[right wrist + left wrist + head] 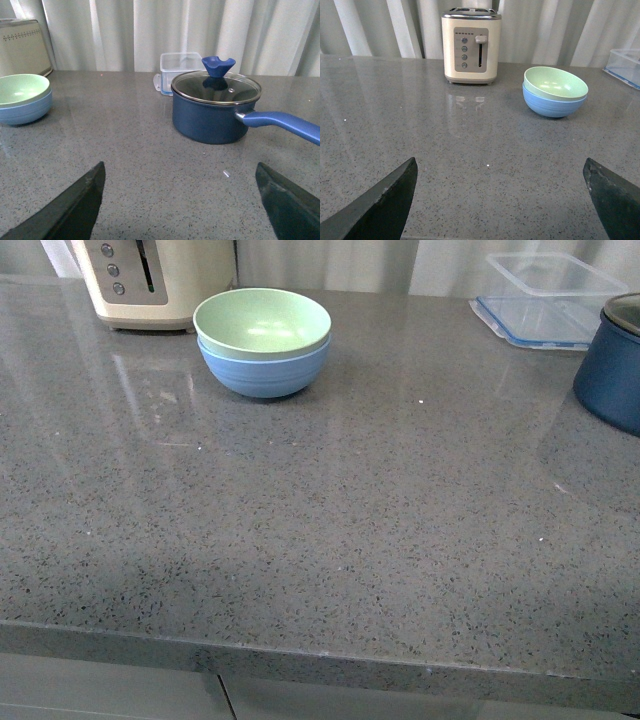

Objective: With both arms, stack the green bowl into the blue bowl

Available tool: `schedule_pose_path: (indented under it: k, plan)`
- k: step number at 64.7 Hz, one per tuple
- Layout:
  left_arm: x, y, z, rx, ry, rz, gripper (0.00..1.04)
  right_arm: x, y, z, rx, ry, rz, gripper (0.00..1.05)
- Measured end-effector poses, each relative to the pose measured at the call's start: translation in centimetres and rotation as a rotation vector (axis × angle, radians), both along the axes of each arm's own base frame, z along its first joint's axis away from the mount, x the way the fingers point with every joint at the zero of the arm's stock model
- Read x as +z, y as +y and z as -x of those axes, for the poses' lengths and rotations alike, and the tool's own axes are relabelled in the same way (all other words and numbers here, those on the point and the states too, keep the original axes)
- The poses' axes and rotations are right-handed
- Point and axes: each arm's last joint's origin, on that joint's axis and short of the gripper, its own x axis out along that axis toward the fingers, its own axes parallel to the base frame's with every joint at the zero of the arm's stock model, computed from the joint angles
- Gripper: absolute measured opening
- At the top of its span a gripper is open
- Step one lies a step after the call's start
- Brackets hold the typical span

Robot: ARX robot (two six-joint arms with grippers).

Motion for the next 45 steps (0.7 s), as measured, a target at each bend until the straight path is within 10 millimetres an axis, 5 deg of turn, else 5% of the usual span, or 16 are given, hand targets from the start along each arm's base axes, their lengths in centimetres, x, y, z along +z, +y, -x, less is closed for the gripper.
schedule_pose_path:
  k: [4,45]
  plan:
    - [0.0,0.0,0.0,0.0,0.0,0.0,0.98,0.0,0.0,0.0,0.0,0.0,-0.001,0.97]
    - [0.0,0.0,0.0,0.0,0.0,0.0,0.98,0.0,0.0,0.0,0.0,0.0,0.0,0.95]
